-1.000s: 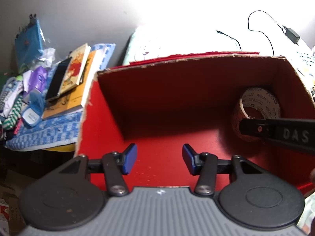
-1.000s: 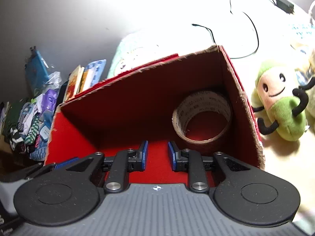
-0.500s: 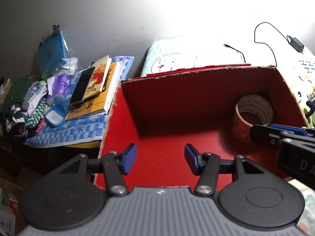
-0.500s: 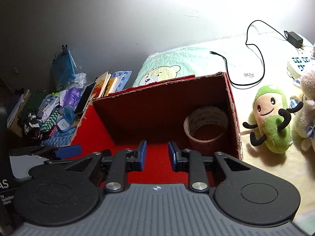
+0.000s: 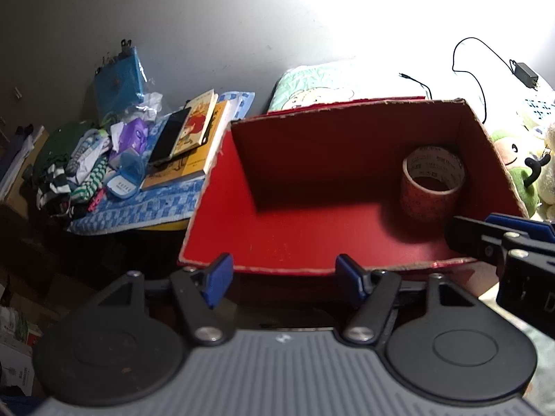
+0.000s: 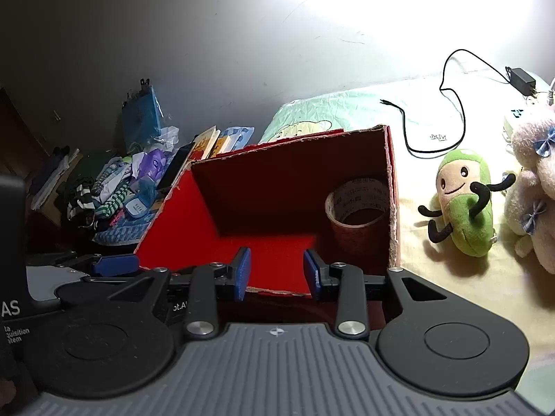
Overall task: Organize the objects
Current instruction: 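Withdraw the open right gripper up out of the red box, then reach the right gripper down to the pine cone and close on it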
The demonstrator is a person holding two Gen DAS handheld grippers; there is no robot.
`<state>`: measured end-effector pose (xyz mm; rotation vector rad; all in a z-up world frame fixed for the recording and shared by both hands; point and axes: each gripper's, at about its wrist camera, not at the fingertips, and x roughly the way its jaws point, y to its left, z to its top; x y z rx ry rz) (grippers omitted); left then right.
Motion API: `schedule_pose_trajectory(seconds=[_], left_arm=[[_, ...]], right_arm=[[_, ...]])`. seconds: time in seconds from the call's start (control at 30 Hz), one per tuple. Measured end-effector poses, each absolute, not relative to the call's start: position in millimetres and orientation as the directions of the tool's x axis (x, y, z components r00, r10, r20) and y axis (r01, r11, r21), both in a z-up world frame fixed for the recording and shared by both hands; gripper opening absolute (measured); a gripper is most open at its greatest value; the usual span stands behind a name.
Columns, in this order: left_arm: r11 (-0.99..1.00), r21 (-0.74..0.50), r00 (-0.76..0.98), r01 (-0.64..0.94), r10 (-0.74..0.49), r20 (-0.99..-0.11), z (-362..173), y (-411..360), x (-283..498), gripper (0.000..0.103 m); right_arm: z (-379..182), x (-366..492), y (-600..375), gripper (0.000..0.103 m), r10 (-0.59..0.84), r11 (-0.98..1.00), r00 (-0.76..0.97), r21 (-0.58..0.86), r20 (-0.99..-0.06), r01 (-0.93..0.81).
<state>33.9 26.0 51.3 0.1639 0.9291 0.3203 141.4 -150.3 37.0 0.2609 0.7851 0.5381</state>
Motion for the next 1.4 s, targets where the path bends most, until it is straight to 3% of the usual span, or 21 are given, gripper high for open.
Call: schedule_pose_trajectory(seconds=[0.67,1.4], left_arm=[[0.937,0.288,0.46,-0.196,0.347,-0.817,19,-13,8,0.071],[0.955,0.266,0.369,-0.129,0.295,-0.881,-16,-33,11,0.071]], right_arm=[[14,117,-180,0.036,0.615,0.788,0.467,0.473,-0.636,-0.393],[-21,119,-202,0.038,0.618,0.786,0.341,0.539,-0.708,-0.304]])
